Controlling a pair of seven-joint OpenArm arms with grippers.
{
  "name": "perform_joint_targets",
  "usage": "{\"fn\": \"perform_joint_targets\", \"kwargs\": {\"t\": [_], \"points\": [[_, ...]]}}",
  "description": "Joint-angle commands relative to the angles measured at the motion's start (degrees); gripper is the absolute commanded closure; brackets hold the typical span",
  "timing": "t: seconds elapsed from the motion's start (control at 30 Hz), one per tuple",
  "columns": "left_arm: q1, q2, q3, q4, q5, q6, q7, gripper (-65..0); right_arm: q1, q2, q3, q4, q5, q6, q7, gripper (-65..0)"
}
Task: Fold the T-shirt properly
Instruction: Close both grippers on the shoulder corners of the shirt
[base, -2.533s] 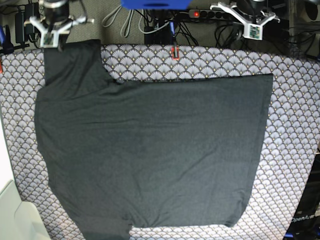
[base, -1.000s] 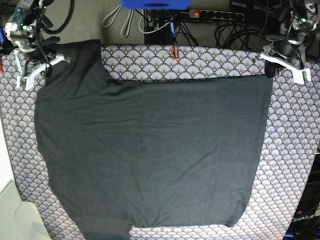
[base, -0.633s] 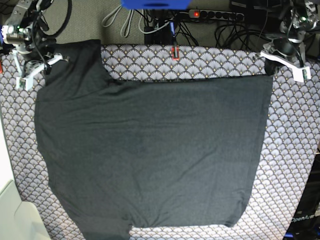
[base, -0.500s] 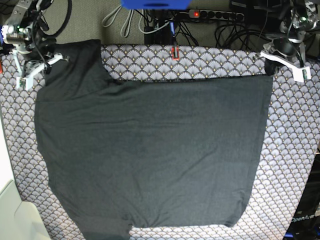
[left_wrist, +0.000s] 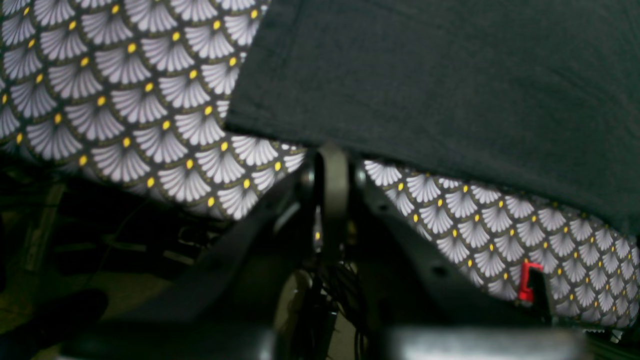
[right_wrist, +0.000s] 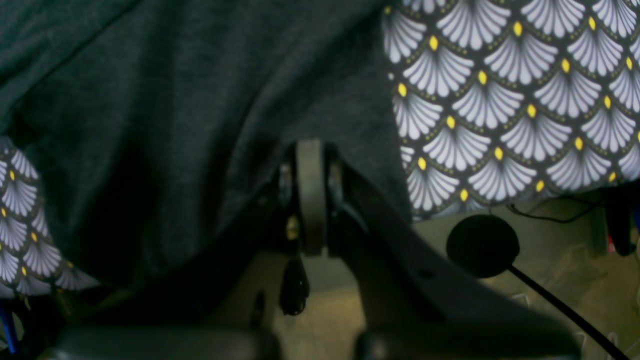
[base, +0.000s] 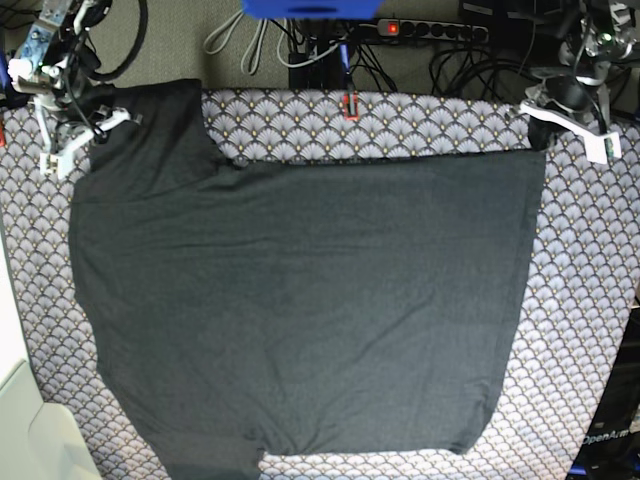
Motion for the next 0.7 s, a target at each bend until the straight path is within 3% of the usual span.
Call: {"fn": "perform_joint_targets", "kwargs": {"t": [0.0, 0.67], "points": [[0.44, -0.58, -0.43, 1.09, -0.4, -0.14, -1.06, -0.4, -0.09, 0.62, 0.36, 0.81, 0.35, 0.3, 0.97, 0.0], [0.18, -0.49, -0.43, 1.09, -0.4, -0.14, -1.15, -0.4, 0.44, 0.53, -0.08, 0.72, 0.35, 0.39, 0.97, 0.0]]}}
